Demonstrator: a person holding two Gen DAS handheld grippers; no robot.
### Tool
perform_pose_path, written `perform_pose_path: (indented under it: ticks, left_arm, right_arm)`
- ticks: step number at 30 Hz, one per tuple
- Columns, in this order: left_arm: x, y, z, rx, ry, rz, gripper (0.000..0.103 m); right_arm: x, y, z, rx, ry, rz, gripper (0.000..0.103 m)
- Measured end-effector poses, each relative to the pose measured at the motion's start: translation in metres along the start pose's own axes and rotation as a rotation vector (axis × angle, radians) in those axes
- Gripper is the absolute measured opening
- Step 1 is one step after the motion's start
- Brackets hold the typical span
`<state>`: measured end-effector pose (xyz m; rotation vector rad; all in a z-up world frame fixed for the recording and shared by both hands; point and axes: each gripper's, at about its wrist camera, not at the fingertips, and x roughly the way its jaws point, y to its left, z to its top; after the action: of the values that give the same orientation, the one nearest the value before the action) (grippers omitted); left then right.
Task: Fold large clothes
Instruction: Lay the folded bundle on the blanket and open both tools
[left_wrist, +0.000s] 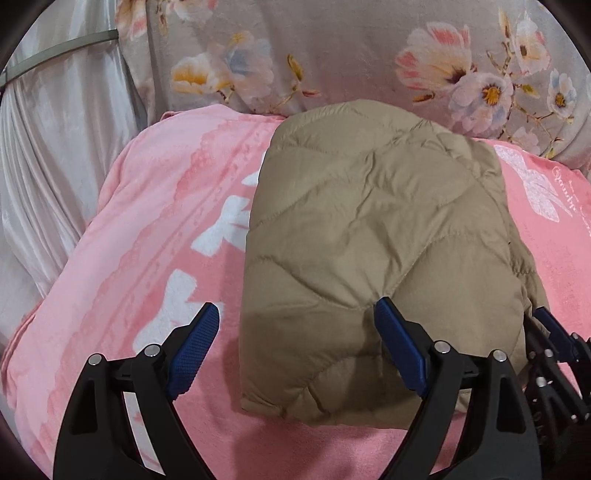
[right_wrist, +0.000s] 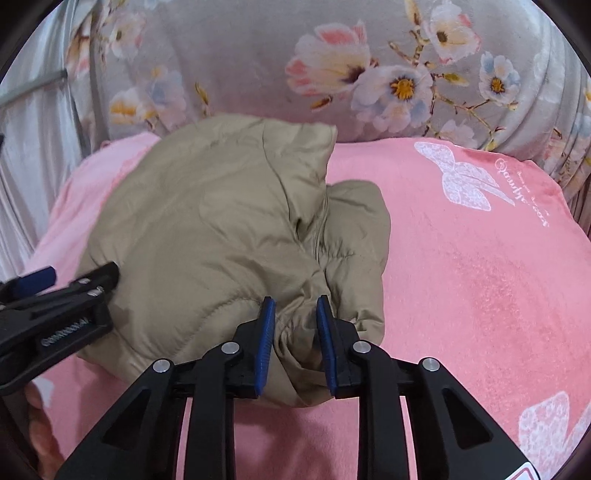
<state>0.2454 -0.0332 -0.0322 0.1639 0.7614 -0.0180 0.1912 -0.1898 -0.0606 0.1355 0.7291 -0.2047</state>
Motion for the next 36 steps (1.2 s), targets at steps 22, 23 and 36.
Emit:
perform_pose_path:
  ticks: [22,23,36]
  left_arm:
    - [0.03,-0.016,-0.04,-0.007,-0.108,0.055,0.089]
    - [0.031,-0.016,-0.04,-0.008,-0.107,0.054,0.089]
    - [0.021,-0.015,-0.044,-0.018,-0.162,0.1,0.097]
  right_arm:
    - [0.032,0.011,-0.018,-0.014,0.0,-0.032,0.023]
    - [0.032,0.011,-0.018,-0.014,0.0,-0.033,0.023]
    - [0.027,0.004,-0.02,0.032,-0.047,-0.041,0.039]
